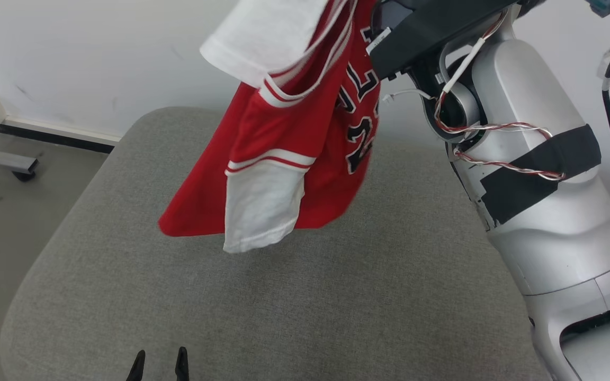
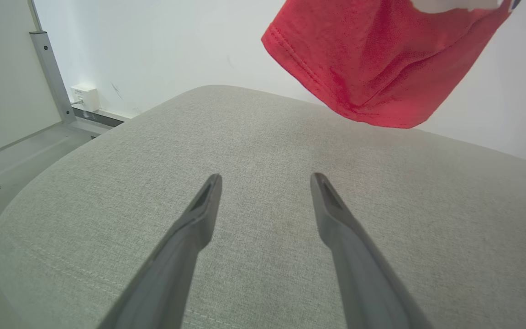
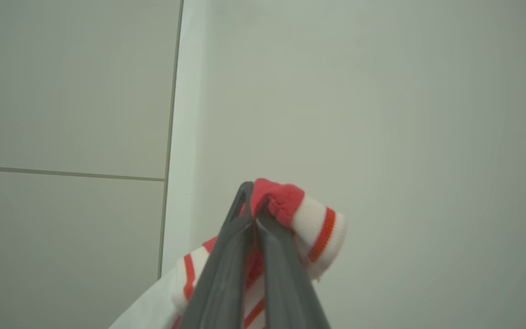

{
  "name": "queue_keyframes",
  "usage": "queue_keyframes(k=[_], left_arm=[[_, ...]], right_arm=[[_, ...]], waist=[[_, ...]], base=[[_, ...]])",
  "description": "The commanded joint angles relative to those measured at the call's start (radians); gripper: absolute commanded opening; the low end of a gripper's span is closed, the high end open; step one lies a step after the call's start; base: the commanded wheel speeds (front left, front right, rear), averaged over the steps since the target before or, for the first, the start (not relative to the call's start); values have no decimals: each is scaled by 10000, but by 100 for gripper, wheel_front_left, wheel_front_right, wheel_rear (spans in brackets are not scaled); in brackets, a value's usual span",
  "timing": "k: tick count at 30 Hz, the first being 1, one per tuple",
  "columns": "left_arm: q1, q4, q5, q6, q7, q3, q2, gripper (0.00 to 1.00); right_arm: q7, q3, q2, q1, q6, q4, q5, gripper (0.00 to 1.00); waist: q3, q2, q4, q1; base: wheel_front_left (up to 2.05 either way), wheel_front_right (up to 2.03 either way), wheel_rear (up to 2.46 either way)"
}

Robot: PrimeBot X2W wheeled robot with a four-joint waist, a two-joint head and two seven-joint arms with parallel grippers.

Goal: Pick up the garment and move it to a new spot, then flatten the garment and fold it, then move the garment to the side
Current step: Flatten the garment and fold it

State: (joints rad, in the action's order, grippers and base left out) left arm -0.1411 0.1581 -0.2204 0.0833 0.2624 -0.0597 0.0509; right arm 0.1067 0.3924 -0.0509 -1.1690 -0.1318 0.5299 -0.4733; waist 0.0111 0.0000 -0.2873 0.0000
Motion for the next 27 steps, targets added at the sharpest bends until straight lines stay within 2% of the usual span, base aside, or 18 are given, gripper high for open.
queue_keyframes(k=[1, 5, 10, 14, 21, 27], left_arm=[[14, -53, 45, -18, 34, 9, -11, 100], [46, -134, -36, -55, 34, 16, -13, 100], [263, -148, -49, -38, 34, -64, -12, 100], [407, -143, 24, -46, 34, -79, -10, 100], [614, -117, 104, 14, 34, -34, -10, 100], [693, -114, 167, 31, 34, 54, -10, 100]], right_arm=[[7, -76, -4, 118, 26, 281, 111, 0], [-309, -301, -160, 679, 26, 1503, 538, 0], [-813, -704, -876, 1587, 27, 2926, 1324, 0], [-807, -1335, -1442, 2211, 26, 3592, 1920, 0], [-615, -2474, -2203, 3368, 27, 3968, 2544, 0], [-423, -3379, -2422, 4266, 27, 3739, 2693, 0]], waist=[[-70, 0, -54, 0], [-221, 0, 116, 0], [-476, 0, 432, 0], [-620, 0, 708, 0], [-810, 0, 1093, 0], [-882, 0, 1295, 0]], base=[[0, 0, 0], [0, 0, 0], [0, 0, 0], [0, 0, 0], [0, 0, 0], [0, 0, 0]])
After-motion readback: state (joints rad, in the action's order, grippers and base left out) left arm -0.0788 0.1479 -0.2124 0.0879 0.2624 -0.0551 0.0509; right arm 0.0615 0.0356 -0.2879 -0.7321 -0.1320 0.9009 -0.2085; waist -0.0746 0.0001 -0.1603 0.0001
